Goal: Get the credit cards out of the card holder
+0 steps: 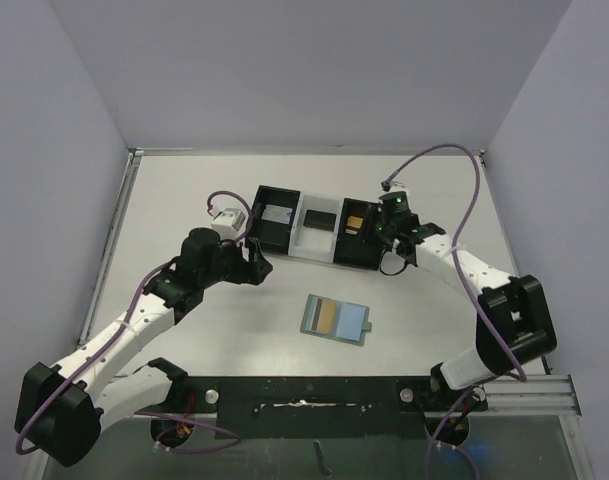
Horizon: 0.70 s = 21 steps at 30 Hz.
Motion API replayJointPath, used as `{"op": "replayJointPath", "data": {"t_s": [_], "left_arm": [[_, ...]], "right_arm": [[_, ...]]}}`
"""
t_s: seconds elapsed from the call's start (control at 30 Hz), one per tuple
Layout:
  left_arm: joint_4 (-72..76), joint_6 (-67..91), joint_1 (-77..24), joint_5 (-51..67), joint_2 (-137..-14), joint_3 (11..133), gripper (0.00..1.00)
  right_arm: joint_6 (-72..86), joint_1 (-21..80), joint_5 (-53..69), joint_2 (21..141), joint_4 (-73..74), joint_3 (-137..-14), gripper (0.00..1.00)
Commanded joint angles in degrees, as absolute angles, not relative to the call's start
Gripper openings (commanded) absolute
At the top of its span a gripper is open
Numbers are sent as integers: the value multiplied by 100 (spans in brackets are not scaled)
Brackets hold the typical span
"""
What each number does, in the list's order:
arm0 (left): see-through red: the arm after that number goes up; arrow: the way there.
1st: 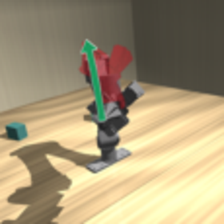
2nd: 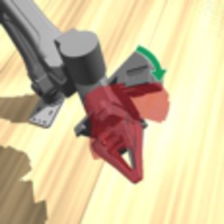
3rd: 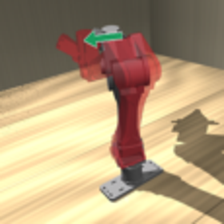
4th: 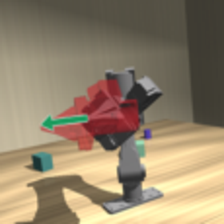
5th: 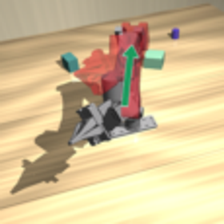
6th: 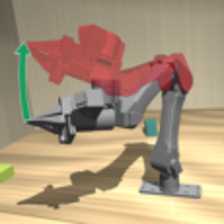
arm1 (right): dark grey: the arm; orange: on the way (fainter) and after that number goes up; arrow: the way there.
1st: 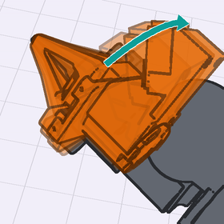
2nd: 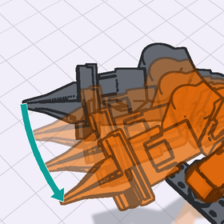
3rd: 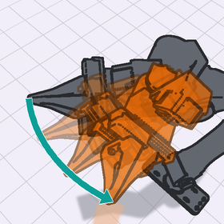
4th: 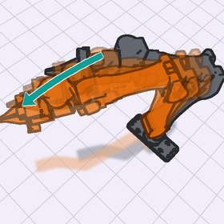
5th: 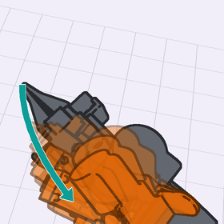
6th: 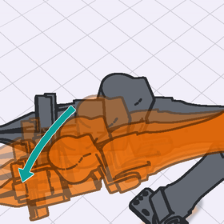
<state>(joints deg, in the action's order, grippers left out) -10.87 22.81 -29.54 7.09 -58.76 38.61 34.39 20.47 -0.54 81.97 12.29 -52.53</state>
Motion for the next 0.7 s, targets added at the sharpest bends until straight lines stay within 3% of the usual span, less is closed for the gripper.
{"op": "replayJointPath", "data": {"t_s": [0.0, 0.27, 0.67], "left_arm": [[-1024, 2130, -2905, 501, -5854, 4178, 73], [-1188, 1933, -2926, 235, -5770, 4194, 73], [-1336, 1697, -3005, -85, -5775, 4233, 73]], "right_arm": [[3733, 2358, -951, 9044, 1887, -6283, 33], [3640, 2438, -1162, 10257, 2328, -7266, 32], [3767, 2658, -2003, 11126, 2778, -7972, 33]]}}
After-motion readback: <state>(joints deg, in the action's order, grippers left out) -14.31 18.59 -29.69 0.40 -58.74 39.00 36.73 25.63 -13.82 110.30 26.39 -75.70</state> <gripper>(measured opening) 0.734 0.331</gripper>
